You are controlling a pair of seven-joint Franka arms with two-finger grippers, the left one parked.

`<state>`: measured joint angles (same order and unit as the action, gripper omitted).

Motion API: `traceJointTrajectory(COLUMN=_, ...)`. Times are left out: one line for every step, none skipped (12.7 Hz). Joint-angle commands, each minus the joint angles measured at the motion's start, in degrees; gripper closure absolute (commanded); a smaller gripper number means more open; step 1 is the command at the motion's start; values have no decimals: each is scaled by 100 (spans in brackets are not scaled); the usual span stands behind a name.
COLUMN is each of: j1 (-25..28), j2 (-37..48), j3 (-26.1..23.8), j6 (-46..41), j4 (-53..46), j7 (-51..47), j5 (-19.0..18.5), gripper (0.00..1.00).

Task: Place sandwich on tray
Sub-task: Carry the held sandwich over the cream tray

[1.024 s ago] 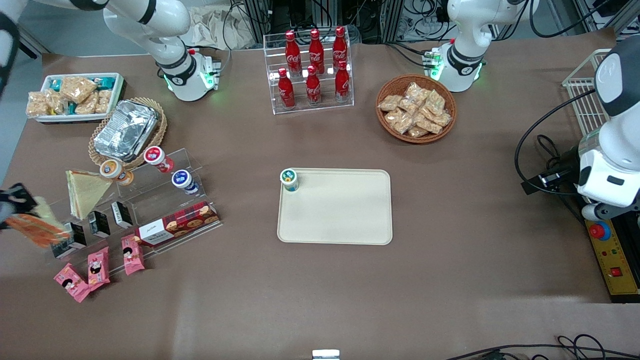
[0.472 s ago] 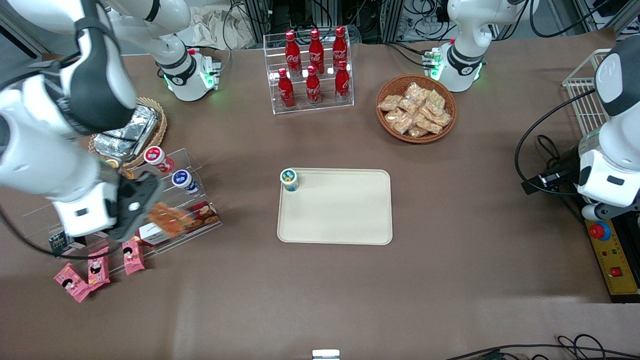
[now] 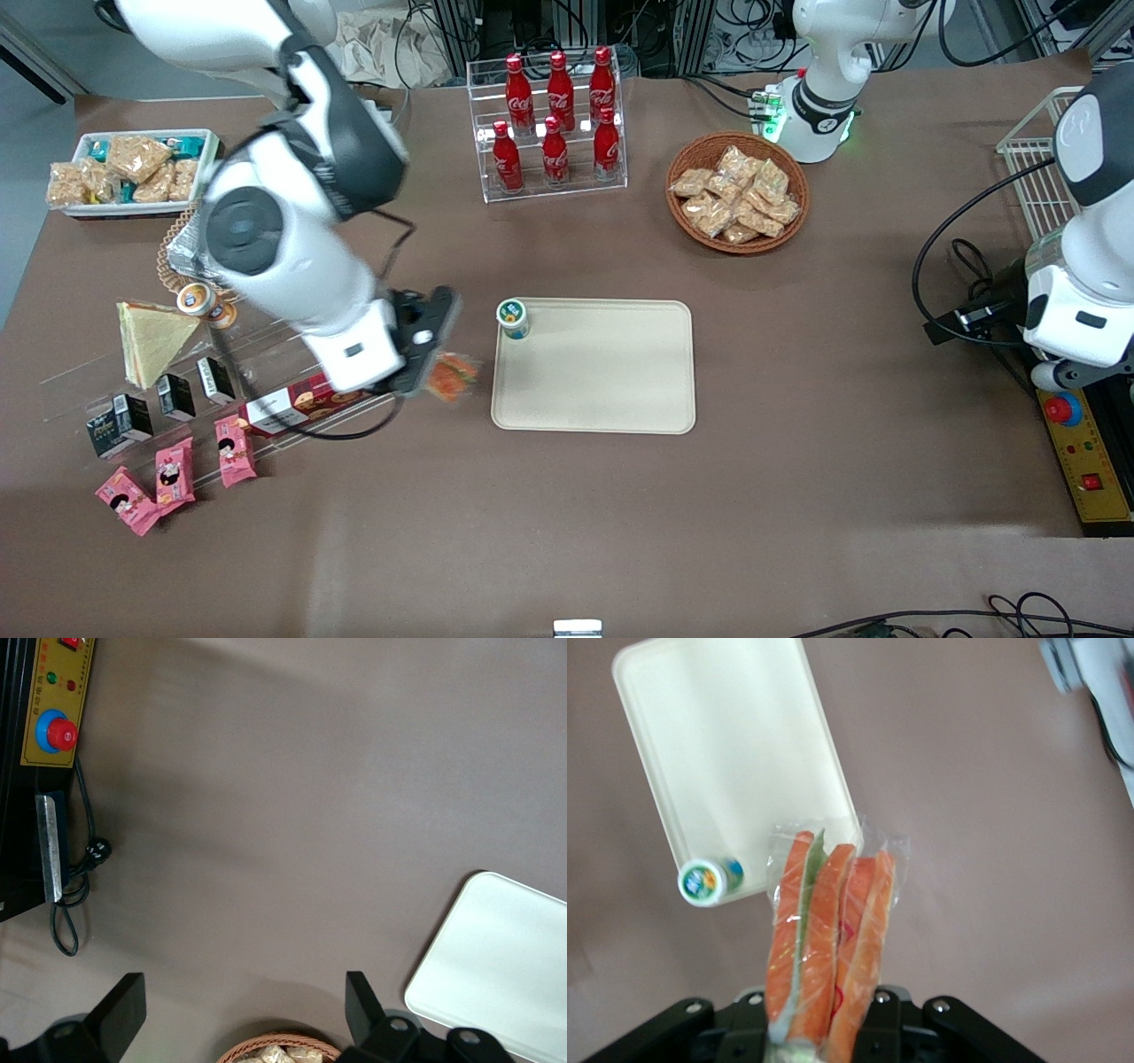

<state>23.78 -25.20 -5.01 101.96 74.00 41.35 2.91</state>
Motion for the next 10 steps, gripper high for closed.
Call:
traceJointTrajectory(j1=276, j2=-282, j3=17, j6=542, j4=-26, j7=-57, j5=-88, gripper=72)
traceJointTrajectory(j1=285, j2=-493, j3=9, j6=814, j4=-26, j7=-5, j5=-80, gripper=72)
traceJointTrajectory(j1=364, j2=-695, j3=0, j6=1052, j4=-26, j7=39, j5=-71, gripper=72)
traceJointTrajectory(j1=530, j2=-827, j3=8, j6=1159, j4=-26, j7=66, j5=-97, gripper=72)
traceJointTrajectory(j1=671, j2=-977, j3=17, j6=1273, j4=-34, j7=66, j5=-115, gripper=72)
traceJointTrajectory(j1=785, j2=-1126, j3=17, j6=1474, j4=-34, j7=66, j5=-237, gripper=72)
traceJointTrajectory(j1=908, j2=-1302, j3=17, j6=1729, j4=-34, j7=66, j5=-403, gripper=72)
traceJointTrajectory(j1=1031, j2=-1451, j3=17, j6=2001, j4=-43, j7=66, j5=-492, gripper=72)
traceJointTrajectory(j1=1067, j2=-1592, j3=17, j6=2256, j4=-43, j7=75, j5=-519, gripper=72)
traceJointTrajectory(j1=1076, j2=-1689, j3=17, j6=2441, j4=-43, j7=153, j5=-580, gripper=72)
